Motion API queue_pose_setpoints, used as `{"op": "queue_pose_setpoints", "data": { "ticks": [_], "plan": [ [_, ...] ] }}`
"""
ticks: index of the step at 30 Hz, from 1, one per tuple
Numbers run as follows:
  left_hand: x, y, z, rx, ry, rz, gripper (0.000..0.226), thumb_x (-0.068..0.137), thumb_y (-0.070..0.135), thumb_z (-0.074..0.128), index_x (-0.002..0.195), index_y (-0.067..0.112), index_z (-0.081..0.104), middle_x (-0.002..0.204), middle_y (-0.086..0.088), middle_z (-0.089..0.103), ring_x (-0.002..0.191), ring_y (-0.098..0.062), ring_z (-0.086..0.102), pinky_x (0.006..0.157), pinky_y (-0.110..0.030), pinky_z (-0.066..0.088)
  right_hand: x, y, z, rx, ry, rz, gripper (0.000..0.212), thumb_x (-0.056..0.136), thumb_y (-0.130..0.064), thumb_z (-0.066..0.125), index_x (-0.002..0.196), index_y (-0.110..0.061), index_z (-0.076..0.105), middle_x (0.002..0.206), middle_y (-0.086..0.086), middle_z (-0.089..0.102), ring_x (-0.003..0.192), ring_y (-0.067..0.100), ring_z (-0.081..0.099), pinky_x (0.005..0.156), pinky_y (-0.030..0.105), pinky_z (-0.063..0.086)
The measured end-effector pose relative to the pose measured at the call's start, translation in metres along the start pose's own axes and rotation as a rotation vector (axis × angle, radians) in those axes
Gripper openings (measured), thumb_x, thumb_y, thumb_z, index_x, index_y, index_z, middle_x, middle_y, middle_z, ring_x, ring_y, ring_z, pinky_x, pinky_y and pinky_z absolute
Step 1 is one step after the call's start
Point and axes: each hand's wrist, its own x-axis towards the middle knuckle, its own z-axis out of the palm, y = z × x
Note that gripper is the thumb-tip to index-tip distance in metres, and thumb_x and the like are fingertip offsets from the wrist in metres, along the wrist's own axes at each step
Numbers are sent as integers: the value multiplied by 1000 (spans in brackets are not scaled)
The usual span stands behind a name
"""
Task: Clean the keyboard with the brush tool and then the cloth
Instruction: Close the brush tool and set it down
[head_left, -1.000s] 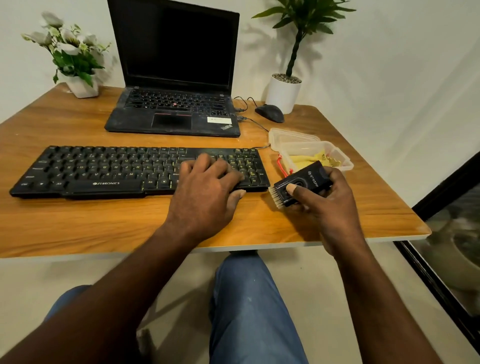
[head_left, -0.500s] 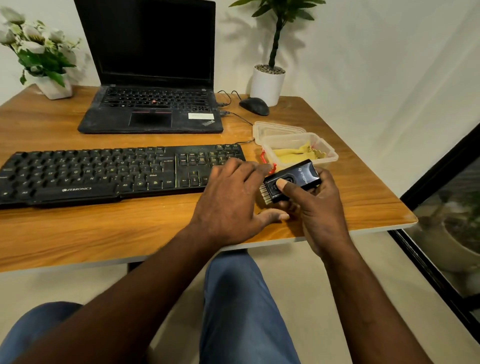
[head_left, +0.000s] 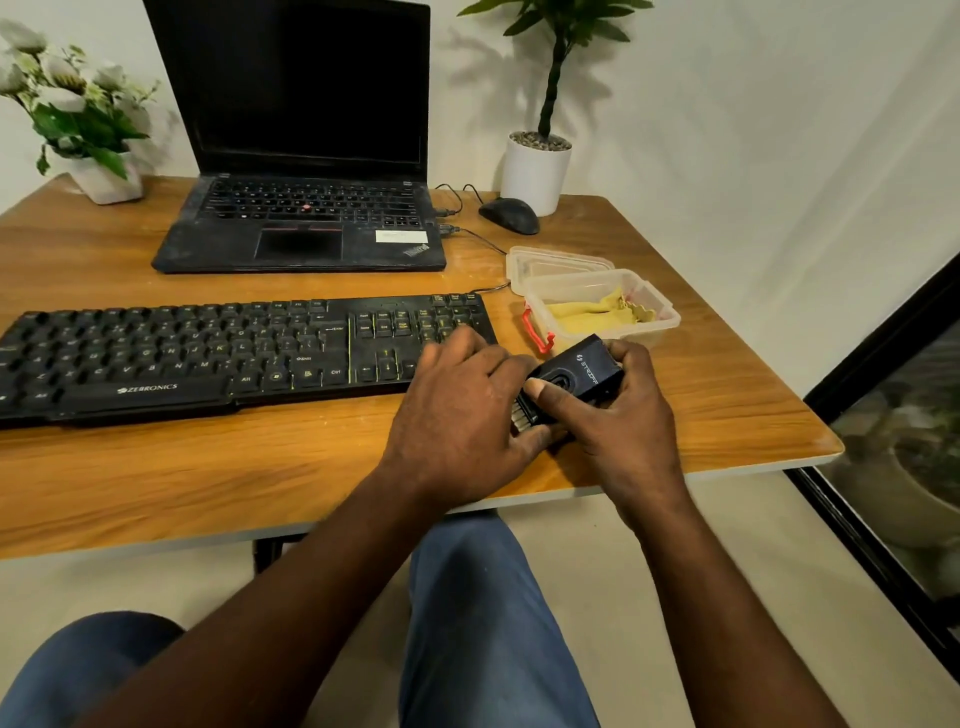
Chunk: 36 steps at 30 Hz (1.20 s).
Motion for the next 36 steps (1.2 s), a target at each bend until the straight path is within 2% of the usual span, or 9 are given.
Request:
{"op": "queue_pose_setpoints", "data": {
  "ticks": [4,8,13,19,21,26,30,33,36],
  "plan": [
    [0,1,-2,-5,-47,21,66,87,69,57,138,28,59,123,7,68,116,-17,44,95,-40,35,-2,4,-4,-172,54,-42,64,72,-58,86,121,-35,52,107,-16,66,97,3,65,81,29,57],
    [0,3,-3,-4,-72,44,66,91,68,52,145,30,54,129,10,67,120,-16,41,95,-38,30,-6,10,-6,-350,108,-120,70,74,-69,75,127,-26,58,111,-12,59,101,8,58,76,20,49],
    [3,4,-4,-39,-108,30,62,92,67,50,145,34,52,128,12,66,120,-13,36,98,-38,30,-3,12,-5,-387,121,-100,82,67,-82,61,128,-27,58,116,-6,64,110,20,61,85,42,57],
    [2,5,-4,-82,-72,1,78,90,69,55,155,30,36,131,3,60,120,-14,30,101,-37,30,2,5,-9,-346,88,-62,56,75,-58,79,115,-27,58,107,-6,63,99,16,62,73,28,52],
    [2,5,-3,-50,-67,14,84,90,73,52,157,28,30,131,4,62,122,-14,31,102,-37,29,3,2,-12,-328,66,-35,56,76,-52,84,118,-26,58,109,-4,65,99,15,64,75,30,55],
    [1,8,-7,-73,-53,9,86,88,71,59,157,28,28,130,-3,58,111,-12,22,100,-35,32,9,-9,-21,-372,-42,28,66,77,-54,85,128,-22,56,113,-5,64,100,14,64,76,28,54],
    [2,11,-2,-60,-54,13,85,87,74,57,152,29,27,129,4,64,118,-13,26,97,-36,29,13,-12,-29,-201,-156,145,54,76,-43,89,119,-26,61,107,-11,68,96,7,65,69,24,47],
    [3,14,1,-40,-46,32,82,87,72,57,151,29,27,125,4,67,119,-14,30,96,-36,27,12,-10,-31,-208,-124,135,45,74,-42,88,110,-25,67,103,-8,71,94,9,67,70,28,49],
    [3,14,2,-48,-38,40,81,86,69,60,150,29,28,124,4,68,117,-14,30,92,-35,25,9,-7,-26,-326,-46,86,55,72,-48,85,117,-23,65,109,-5,67,97,12,65,75,32,56]
  ]
}}
